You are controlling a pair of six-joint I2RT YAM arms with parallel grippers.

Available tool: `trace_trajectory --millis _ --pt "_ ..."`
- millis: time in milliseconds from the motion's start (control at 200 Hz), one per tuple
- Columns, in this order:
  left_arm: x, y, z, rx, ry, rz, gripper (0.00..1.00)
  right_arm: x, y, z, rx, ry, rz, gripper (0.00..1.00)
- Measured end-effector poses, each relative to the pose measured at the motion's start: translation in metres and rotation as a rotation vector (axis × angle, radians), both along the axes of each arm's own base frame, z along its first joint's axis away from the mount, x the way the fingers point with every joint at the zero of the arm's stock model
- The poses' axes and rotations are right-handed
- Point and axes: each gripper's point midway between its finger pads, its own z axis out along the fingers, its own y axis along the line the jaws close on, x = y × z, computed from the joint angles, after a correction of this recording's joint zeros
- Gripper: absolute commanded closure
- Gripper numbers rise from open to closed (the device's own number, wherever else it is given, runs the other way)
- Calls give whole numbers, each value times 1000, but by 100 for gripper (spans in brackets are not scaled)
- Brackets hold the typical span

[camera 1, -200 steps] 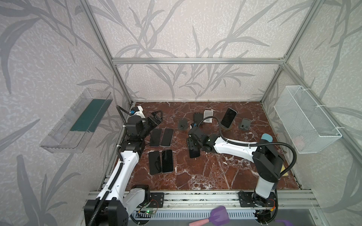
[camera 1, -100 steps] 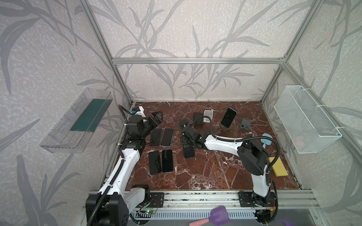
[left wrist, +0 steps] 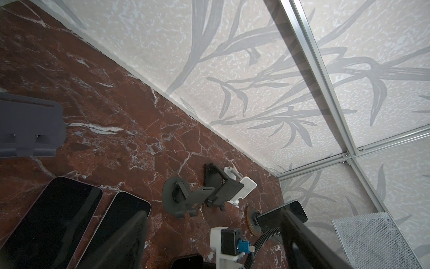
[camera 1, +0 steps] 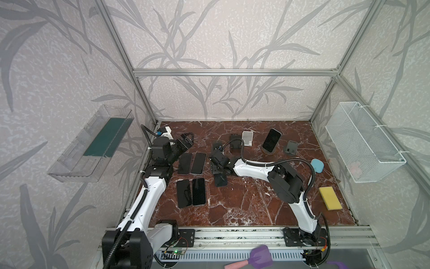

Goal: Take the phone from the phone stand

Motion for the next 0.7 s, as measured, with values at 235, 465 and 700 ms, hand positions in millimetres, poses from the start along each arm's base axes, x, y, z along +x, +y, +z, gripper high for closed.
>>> trace_trajectory --millis 235,465,700 --pt "0 -1 0 -1 0 -3 11 3 16 -9 -2 1 6 34" --pt "0 -2 0 -1 0 -6 11 12 27 -12 0 -16 -9 33" --pt "0 -1 1 0 -1 -2 12 21 26 -12 13 -19 -33 32"
